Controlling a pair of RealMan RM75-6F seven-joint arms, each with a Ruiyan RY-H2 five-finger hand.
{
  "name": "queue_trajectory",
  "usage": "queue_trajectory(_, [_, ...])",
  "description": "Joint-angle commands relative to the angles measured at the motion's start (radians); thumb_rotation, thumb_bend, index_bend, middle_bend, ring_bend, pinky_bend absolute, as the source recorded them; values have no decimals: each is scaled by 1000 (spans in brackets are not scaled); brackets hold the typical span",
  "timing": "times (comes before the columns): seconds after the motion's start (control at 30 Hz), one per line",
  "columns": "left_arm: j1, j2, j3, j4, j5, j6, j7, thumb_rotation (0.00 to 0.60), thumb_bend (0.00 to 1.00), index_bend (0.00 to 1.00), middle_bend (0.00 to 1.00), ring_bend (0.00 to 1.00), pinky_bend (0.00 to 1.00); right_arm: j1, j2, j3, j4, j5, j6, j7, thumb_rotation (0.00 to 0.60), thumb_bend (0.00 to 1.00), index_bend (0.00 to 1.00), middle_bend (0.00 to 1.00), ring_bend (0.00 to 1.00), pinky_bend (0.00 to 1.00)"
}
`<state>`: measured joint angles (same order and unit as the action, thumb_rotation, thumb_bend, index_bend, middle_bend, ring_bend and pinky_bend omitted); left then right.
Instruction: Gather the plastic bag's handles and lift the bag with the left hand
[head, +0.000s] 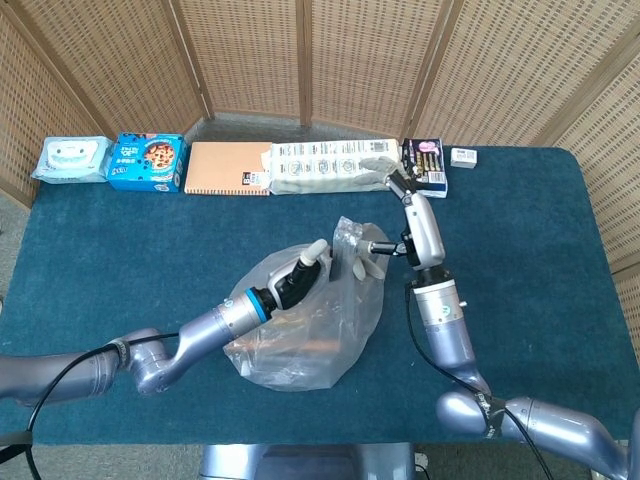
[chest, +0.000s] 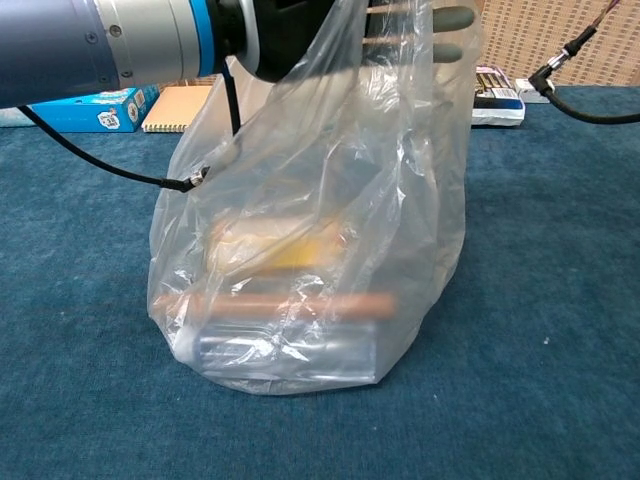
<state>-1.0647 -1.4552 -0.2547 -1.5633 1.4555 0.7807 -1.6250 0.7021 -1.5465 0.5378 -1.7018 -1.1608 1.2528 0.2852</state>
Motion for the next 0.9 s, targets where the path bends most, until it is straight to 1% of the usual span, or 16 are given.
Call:
queue_trajectory(0.03, [12, 14, 4, -1, -1, 5, -1, 0, 117, 479, 344, 282, 221, -11, 12, 2, -4, -3, 10, 10, 600, 73, 321, 204, 106, 83])
queue_trajectory(0.23, [38, 41, 10, 7, -4, 10, -30, 0, 116, 480, 344, 282, 221, -28, 37, 6, -15, -9, 18, 34, 600, 72, 321, 203, 103, 82])
queue_trajectory(0.47, [52, 52, 10, 17, 0, 15, -61, 0, 116, 480, 344, 282, 221, -43, 53, 6, -25, -11, 31, 47, 600, 70, 321, 201, 100, 82])
queue_trajectory(0.6, [48, 51, 11, 17, 15, 10, -91, 0, 116, 480, 344, 298, 223, -43, 57, 1, -25, -12, 28, 45, 600, 68, 321, 201, 99, 82])
queue_trajectory(0.63, [47, 51, 11, 16, 20, 8, -96, 0, 117, 480, 346, 303, 228, -42, 57, 1, -24, -11, 26, 45, 600, 68, 321, 201, 99, 82])
queue_trajectory(0.77, [29, 47, 16, 12, 48, -7, -141, 0, 116, 480, 356, 321, 296, -33, 51, -2, -20, -9, 20, 40, 600, 67, 321, 201, 98, 82])
queue_trajectory(0.9, [10, 43, 20, 12, 69, -17, -155, 0, 116, 480, 359, 328, 303, -25, 42, -6, -16, -7, 15, 32, 600, 68, 320, 200, 99, 82])
